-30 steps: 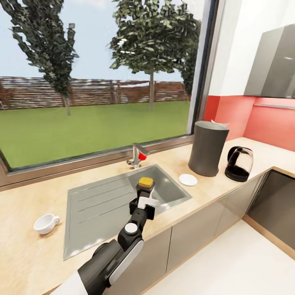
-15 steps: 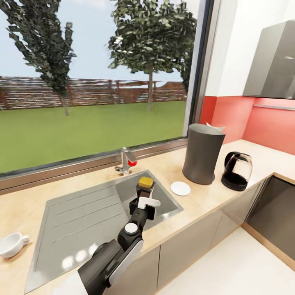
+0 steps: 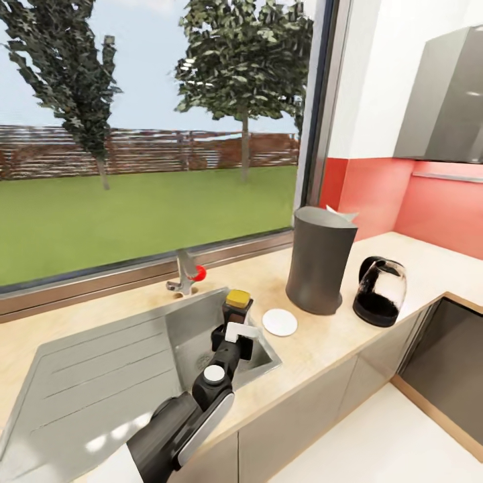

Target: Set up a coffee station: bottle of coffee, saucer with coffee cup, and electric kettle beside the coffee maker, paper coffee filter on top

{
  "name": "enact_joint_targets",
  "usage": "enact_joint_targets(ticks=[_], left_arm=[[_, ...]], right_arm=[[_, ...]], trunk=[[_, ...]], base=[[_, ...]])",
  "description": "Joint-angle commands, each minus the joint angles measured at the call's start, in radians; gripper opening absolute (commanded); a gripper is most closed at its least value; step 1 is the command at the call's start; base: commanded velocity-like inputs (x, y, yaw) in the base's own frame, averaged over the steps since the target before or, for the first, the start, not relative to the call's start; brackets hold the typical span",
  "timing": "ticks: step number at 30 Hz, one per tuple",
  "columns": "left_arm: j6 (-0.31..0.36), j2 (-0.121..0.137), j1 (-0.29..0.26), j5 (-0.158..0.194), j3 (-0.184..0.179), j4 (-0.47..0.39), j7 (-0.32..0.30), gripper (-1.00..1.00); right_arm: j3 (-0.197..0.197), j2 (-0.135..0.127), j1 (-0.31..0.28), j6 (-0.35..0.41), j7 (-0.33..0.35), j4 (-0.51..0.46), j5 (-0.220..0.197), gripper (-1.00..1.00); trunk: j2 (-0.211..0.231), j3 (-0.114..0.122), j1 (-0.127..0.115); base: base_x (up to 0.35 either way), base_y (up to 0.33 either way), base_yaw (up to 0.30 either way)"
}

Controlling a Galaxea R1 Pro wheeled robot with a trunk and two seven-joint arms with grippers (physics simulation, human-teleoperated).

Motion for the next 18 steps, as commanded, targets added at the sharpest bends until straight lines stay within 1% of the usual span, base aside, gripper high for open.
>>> enact_joint_targets(ticks=[1,5,11,18], left_arm=[[0.003,0.001,-0.002,0.005,-0.002,-0.001,0.007,-1.00],[0.003,0.003,-0.002,0.005,-0.002,-0.001,0.007,-1.00],[0.003,0.003,-0.002,0.005,-0.002,-0.001,0.007,-1.00],[0.003,0.001,-0.002,0.005,-0.002,-0.001,0.007,-1.00]], right_arm=[[-0.007,0.000,-0.001,-0.004,0.004,0.001,0.009,1.00],[-0.006,0.002,-0.001,-0.004,0.004,0.002,0.010,1.00],[-0.006,0.003,-0.001,-0.004,0.004,0.002,0.011,1.00],[-0.006,0.003,-0.001,-0.004,0.004,0.002,0.011,1.00]], trunk=[[-0.002,-0.002,0.001],[-0.002,-0.002,0.001],[-0.002,0.002,0.001],[-0.002,0.002,0.001]], base=[[0.270,-0.216,0.000],[0.281,-0.206,0.024],[0.258,-0.206,0.184],[0.217,-0.222,0.027]])
